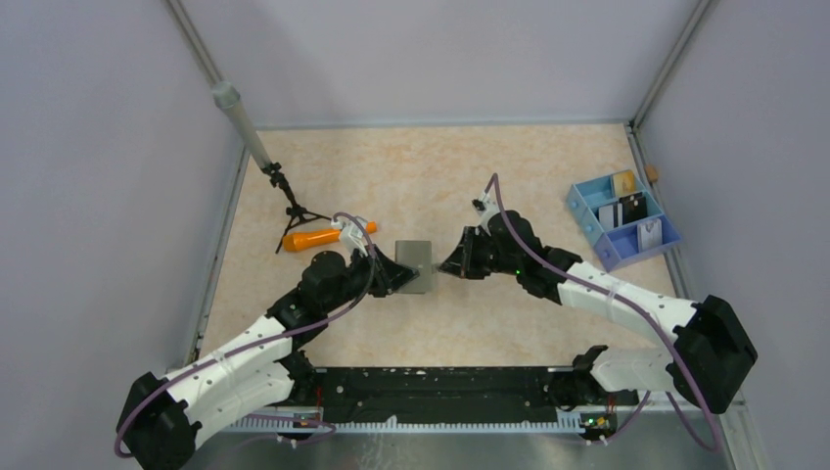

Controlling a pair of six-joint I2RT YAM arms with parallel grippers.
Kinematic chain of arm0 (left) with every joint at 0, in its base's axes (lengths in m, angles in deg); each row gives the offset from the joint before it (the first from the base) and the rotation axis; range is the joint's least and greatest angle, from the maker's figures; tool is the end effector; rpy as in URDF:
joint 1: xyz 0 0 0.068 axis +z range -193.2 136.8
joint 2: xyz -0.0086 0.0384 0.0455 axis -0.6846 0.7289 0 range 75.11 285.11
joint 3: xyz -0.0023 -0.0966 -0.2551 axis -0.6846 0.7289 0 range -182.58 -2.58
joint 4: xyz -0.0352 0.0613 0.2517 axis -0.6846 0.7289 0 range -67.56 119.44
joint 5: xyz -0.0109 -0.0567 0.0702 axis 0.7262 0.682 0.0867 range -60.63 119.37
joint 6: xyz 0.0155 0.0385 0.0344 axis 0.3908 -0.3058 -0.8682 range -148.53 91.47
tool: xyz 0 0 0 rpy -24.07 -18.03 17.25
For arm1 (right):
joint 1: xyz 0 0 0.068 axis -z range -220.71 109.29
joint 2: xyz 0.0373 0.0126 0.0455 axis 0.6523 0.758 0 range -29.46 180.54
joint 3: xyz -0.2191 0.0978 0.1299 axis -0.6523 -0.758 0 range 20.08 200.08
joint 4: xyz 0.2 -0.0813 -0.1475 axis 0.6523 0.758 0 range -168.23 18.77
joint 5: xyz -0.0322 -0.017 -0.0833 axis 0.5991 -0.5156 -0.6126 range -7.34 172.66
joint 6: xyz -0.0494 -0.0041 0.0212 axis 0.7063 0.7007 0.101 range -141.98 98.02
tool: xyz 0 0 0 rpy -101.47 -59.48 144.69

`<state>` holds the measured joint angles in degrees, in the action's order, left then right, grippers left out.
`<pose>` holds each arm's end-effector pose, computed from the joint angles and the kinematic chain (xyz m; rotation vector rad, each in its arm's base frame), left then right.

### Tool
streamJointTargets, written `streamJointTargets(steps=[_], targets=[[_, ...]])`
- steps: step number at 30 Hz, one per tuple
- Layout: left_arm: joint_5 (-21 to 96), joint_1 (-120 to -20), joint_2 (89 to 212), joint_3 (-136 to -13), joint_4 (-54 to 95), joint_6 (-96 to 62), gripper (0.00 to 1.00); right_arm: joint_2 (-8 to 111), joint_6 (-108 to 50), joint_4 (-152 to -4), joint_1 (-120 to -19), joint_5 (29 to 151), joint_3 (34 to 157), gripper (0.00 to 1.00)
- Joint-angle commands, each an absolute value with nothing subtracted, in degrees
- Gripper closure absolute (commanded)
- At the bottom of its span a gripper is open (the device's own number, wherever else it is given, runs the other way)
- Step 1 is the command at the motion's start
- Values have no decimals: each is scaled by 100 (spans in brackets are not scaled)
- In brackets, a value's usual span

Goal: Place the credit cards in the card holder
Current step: Close the card holder at the center of the board.

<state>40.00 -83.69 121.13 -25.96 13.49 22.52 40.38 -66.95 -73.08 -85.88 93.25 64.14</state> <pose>0.1416 -0.1295 0.2387 -0.0385 2.0071 -1.2571 0.1852 0.1956 0.2528 -0.1252 2.3113 1.0784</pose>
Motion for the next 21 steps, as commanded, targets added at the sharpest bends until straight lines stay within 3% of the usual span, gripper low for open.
streamJointTargets(steps=[1,21], targets=[[3876,-8372,12104,-2809,1155,2208,100,3932,-6561,-7602,-8545,9346,6529,100],[4135,-8372,12633,-2942,1067,2042,100,4065,-6561,-8558,-8730,10041,6266,100]])
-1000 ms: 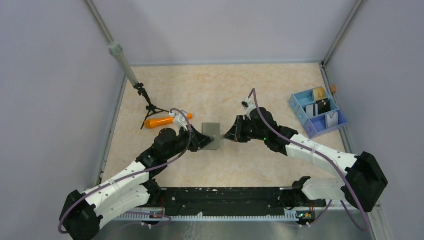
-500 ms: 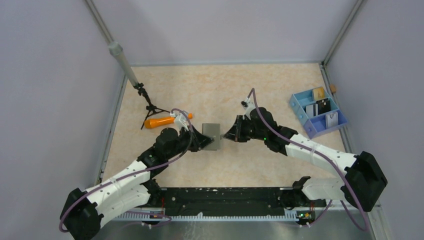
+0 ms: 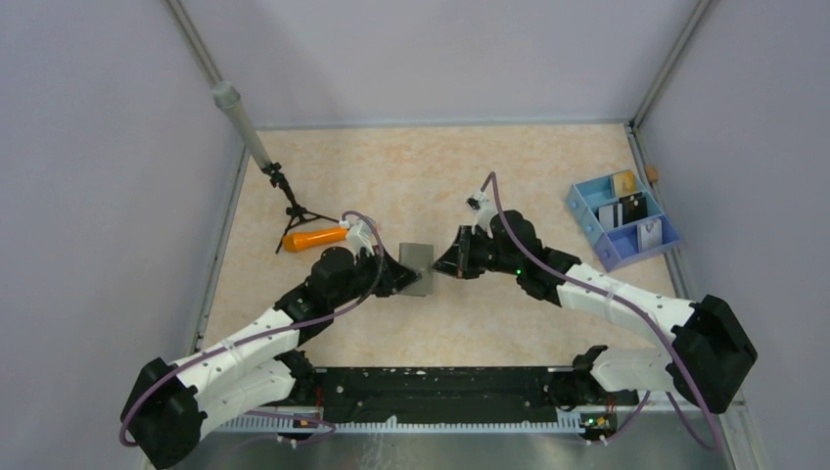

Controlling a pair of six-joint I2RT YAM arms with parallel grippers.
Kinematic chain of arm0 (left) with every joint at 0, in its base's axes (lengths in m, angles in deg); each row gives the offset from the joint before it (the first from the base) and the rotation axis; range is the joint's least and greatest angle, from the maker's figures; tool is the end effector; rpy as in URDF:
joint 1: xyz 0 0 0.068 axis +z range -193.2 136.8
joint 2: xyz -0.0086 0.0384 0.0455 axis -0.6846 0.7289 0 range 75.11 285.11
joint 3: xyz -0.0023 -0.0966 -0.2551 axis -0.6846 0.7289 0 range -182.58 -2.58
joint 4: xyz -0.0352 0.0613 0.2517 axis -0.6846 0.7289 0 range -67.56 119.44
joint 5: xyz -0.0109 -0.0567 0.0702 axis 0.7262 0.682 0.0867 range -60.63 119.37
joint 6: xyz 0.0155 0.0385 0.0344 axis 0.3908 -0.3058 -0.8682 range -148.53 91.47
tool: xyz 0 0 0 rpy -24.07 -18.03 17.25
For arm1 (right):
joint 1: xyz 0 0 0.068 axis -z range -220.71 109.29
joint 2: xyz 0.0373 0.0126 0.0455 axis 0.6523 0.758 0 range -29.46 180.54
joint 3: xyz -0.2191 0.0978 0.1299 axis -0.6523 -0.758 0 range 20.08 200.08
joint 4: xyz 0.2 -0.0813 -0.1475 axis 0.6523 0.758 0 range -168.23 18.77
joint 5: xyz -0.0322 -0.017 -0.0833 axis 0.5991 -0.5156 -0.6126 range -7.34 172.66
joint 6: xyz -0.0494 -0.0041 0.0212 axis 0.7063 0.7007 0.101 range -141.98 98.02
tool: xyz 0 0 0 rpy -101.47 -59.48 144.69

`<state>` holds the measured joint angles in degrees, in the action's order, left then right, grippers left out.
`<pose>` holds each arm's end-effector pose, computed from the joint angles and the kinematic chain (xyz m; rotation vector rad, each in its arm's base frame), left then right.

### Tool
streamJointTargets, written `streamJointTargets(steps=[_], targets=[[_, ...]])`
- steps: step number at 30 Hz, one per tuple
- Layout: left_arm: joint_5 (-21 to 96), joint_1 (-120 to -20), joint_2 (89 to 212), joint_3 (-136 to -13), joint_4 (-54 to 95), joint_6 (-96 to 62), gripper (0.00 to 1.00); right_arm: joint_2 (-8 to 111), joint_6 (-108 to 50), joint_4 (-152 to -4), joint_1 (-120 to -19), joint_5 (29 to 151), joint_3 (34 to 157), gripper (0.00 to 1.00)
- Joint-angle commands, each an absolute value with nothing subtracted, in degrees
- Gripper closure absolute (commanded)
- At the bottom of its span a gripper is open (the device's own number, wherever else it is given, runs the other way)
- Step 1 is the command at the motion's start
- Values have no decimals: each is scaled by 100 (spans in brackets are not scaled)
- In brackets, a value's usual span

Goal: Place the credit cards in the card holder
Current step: Close the card holder at the center of the board.

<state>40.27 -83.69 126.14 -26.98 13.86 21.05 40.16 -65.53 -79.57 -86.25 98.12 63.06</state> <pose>0.1504 -0.1373 0.2288 -0.0212 2.0826 -1.2073 0.1837 0.2008 0.2585 -0.2297 2.2206 1.2033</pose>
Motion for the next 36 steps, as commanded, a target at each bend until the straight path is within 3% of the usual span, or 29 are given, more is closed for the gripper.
streamJointTargets(steps=[1,26,36], targets=[[4151,-8376,12642,-2939,1052,2049,100,4086,-6580,-8595,-8758,10041,6263,100],[4273,-8372,12732,-2912,940,2102,100,4374,-6637,-8851,-8935,10174,6229,100],[4459,-8377,12611,-2751,619,2132,100,4331,-6739,-8837,-8934,9639,6034,100]])
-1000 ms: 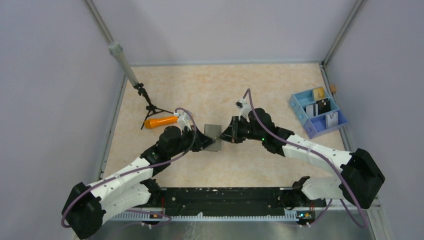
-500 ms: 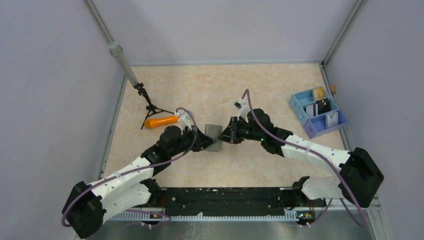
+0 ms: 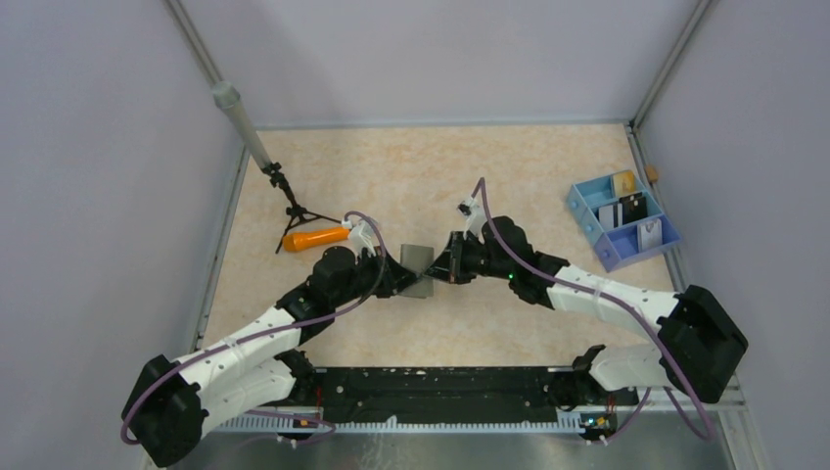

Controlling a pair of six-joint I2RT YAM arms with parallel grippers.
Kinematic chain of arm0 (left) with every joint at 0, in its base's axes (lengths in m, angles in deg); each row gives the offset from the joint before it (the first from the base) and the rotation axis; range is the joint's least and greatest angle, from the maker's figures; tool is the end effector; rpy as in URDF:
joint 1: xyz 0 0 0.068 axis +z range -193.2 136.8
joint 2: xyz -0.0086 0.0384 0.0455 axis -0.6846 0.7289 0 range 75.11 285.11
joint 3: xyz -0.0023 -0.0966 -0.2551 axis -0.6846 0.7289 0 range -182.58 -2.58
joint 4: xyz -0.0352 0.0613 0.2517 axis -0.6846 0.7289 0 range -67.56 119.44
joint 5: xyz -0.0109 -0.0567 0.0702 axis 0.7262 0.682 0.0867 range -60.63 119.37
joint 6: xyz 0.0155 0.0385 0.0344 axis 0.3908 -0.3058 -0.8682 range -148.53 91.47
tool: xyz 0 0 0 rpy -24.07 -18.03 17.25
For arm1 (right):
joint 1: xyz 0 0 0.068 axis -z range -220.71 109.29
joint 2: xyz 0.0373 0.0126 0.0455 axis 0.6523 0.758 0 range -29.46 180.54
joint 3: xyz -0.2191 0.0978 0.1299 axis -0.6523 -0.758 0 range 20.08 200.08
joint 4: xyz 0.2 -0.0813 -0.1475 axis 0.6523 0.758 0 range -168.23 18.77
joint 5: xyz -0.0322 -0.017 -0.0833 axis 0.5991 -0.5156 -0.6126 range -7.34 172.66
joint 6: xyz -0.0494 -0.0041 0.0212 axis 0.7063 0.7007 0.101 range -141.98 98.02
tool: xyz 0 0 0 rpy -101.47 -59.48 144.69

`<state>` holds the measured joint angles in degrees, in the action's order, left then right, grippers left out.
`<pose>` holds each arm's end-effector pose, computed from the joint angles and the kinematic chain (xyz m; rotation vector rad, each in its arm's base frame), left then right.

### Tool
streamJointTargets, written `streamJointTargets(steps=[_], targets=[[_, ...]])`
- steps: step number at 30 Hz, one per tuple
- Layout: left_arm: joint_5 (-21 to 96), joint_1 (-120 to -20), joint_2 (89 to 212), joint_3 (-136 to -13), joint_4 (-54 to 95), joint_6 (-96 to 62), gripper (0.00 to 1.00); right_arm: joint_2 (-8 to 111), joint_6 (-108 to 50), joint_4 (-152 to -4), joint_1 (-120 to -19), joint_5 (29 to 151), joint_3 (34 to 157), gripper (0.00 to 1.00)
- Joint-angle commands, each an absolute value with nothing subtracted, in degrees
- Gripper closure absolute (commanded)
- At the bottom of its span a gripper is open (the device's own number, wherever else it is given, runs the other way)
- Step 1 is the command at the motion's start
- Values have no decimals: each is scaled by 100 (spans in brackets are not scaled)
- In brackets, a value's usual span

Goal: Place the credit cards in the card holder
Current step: Close the card holder at the center of the board.

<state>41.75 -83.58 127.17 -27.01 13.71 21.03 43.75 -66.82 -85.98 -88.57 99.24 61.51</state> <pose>0.1516 -0.1390 0.2260 -0.0058 2.1044 -1.2207 0.1820 0.2163 0.2442 -0.2683 2.2145 1.2662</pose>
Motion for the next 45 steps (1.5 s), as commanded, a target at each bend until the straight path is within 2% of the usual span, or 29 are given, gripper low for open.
streamJointTargets(steps=[1,11,20,29,45], targets=[[4536,-8373,12593,-2694,466,2187,100,4331,-6744,-8846,-8937,9604,6007,100],[5114,-8374,12551,-2468,-214,2254,100,4349,-6812,-9034,-8936,9424,5800,100],[5241,-8372,12580,-2482,-181,2162,100,4378,-6876,-9226,-8934,9462,5750,100],[5961,-8372,12653,-2526,-527,1835,100,4634,-6892,-9352,-8934,9441,5779,100],[6394,-8374,12552,-2491,-951,1831,100,5204,-6998,-9738,-8932,9426,5584,100]])
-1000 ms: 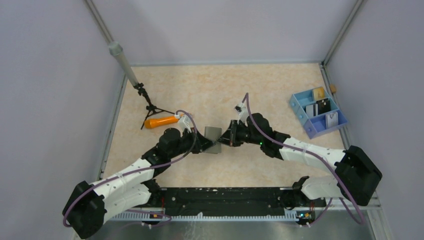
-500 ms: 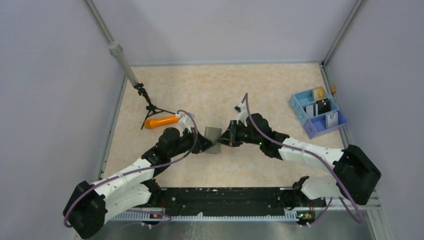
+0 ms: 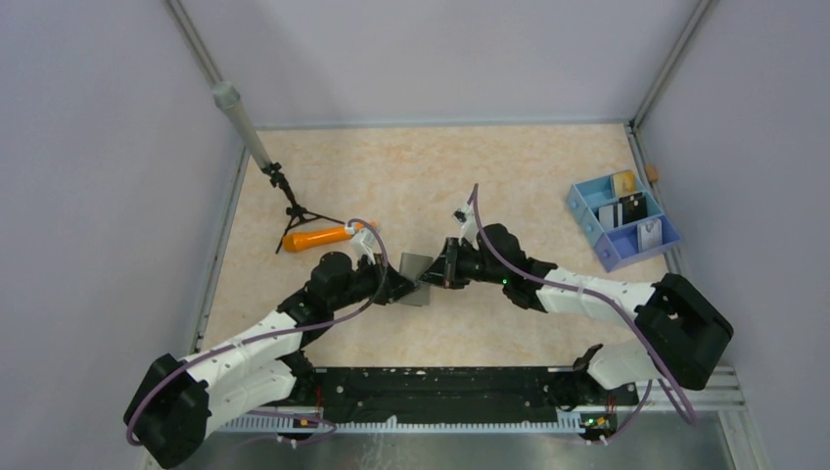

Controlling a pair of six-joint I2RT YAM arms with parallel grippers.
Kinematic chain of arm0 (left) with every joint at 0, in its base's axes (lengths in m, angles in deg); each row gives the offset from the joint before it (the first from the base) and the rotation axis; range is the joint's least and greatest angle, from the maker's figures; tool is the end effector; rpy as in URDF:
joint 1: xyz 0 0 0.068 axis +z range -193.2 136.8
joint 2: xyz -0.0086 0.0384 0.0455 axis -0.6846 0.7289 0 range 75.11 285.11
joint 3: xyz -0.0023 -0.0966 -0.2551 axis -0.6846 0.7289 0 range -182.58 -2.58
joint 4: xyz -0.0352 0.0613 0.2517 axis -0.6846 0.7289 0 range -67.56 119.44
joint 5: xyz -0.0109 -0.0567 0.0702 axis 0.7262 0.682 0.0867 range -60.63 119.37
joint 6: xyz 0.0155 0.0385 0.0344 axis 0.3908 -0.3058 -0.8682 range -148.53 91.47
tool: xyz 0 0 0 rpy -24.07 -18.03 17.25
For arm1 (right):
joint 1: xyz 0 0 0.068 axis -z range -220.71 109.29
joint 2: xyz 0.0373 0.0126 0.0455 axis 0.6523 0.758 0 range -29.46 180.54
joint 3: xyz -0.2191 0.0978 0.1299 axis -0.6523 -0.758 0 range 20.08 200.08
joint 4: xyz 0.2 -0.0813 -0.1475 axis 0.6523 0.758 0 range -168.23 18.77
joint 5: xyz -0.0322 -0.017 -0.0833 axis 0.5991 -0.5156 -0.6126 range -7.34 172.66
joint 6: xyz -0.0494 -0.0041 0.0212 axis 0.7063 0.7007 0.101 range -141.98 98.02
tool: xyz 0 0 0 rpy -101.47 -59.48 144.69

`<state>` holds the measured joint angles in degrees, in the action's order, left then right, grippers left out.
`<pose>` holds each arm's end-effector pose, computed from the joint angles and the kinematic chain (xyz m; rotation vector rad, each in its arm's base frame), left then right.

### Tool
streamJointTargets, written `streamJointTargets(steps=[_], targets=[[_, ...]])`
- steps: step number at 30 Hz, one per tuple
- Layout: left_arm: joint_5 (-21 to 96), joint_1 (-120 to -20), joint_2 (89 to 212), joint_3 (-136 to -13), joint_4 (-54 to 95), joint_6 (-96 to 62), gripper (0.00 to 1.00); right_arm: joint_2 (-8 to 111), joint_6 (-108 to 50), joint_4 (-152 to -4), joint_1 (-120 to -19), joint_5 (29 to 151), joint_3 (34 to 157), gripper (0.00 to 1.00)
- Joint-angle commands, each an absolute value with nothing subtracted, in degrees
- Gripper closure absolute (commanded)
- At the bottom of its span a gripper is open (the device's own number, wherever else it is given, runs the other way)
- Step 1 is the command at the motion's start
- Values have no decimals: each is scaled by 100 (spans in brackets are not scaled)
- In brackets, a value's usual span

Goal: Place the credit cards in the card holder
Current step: Close the card holder at the center of the board.

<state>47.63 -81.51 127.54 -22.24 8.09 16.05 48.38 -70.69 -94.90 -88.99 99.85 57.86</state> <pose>0.1498 -0.1326 0.2065 0.1267 2.0868 -1.2413 0.1850 0.2233 0.2170 -0.2130 2.2322 1.3212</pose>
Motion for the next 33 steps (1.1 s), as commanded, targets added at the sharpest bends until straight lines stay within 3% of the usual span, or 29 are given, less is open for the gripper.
streamJointTargets(steps=[1,8,15,20,24,27,30,33], targets=[[6417,-8373,12559,-2489,-978,1833,100,5238,-7012,-9759,-8933,9426,5571,100],[6111,-8379,12577,-2488,-698,1774,100,5255,-6925,-9585,-8933,9292,5592,100],[4583,-8350,12778,-2654,1001,1722,100,4489,-6564,-8558,-8764,9091,6012,100],[4593,-8329,13271,-2715,1077,1858,100,3981,-6303,-7873,-8578,8911,6261,88],[4626,-8313,13681,-2772,971,1842,100,3770,-6153,-7420,-8371,8680,6252,73],[4608,-8289,14090,-2876,900,1741,94,3681,-6016,-7237,-8158,8558,6154,58],[4573,-8240,14588,-2961,729,1612,80,3569,-5885,-7111,-7863,8542,6017,49],[4433,-8144,14951,-2938,493,1459,52,3401,-5700,-6940,-7584,8419,5930,40]])
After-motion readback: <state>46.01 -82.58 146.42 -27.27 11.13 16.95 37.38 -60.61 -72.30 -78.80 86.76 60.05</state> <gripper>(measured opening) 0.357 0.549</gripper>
